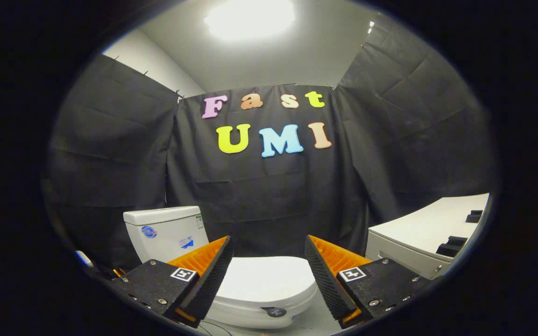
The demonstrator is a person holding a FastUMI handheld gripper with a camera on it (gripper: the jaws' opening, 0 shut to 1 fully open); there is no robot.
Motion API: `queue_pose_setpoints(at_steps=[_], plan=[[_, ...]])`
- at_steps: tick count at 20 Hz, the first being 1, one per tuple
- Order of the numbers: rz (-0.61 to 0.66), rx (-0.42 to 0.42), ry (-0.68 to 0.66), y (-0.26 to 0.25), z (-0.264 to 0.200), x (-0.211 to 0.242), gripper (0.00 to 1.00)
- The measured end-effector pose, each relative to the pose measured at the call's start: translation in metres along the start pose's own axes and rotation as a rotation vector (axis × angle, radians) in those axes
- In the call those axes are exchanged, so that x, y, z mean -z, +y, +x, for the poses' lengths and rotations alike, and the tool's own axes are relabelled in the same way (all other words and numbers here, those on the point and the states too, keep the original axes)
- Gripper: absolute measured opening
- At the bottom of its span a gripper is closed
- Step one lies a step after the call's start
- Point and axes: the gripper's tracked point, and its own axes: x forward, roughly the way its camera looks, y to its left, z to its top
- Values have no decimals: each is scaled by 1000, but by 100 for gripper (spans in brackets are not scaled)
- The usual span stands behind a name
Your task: Open the toilet lid.
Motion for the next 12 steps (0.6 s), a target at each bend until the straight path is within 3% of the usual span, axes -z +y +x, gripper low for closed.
queue_pose_setpoints(at_steps=[5, 12], plan=[[56, -16, 38, 10, 16, 27, 95], [317, 26, 83, 8, 36, 77, 95]])
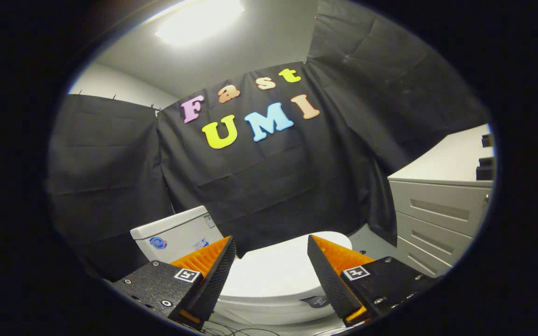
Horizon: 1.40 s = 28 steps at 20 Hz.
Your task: Open the toilet lid.
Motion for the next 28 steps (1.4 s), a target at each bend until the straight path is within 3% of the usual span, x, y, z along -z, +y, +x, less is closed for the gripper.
queue_pose_setpoints(at_steps=[10, 16, 22, 28], plan=[[317, 146, 92, -49, 20, 63, 95], [521, 225, 76, -74, 12, 89, 95], [633, 341, 131, -103, 5, 123, 94], [702, 379, 180, -110, 10, 157, 94]])
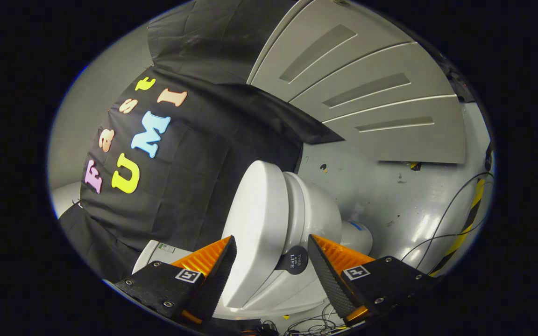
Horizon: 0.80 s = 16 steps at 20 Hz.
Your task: Open the toilet lid.
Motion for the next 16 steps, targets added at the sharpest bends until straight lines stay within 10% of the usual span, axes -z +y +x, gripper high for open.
queue_pose_setpoints(at_steps=[6, 16], plan=[[83, 37, 59, -19, 12, 17, 80], [148, 50, 79, -31, 26, 21, 18]])
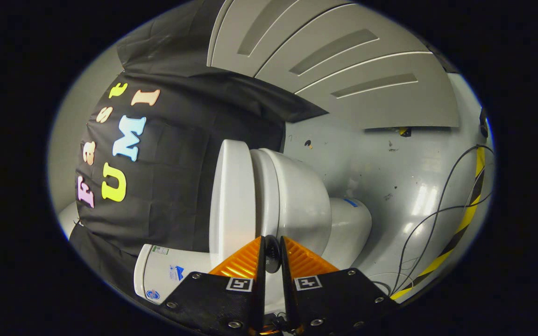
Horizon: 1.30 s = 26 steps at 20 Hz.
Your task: Open the toilet lid.
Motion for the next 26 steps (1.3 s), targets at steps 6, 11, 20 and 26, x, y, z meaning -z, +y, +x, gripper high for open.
queue_pose_setpoints(at_steps=[6, 11, 20, 26], plan=[[59, -45, 8, 3, -2, -1, 2], [44, -27, 46, 6, -3, 0, 0], [-104, 52, 93, 21, -9, -5, 0], [-248, 34, 86, 62, -24, -9, 0]])
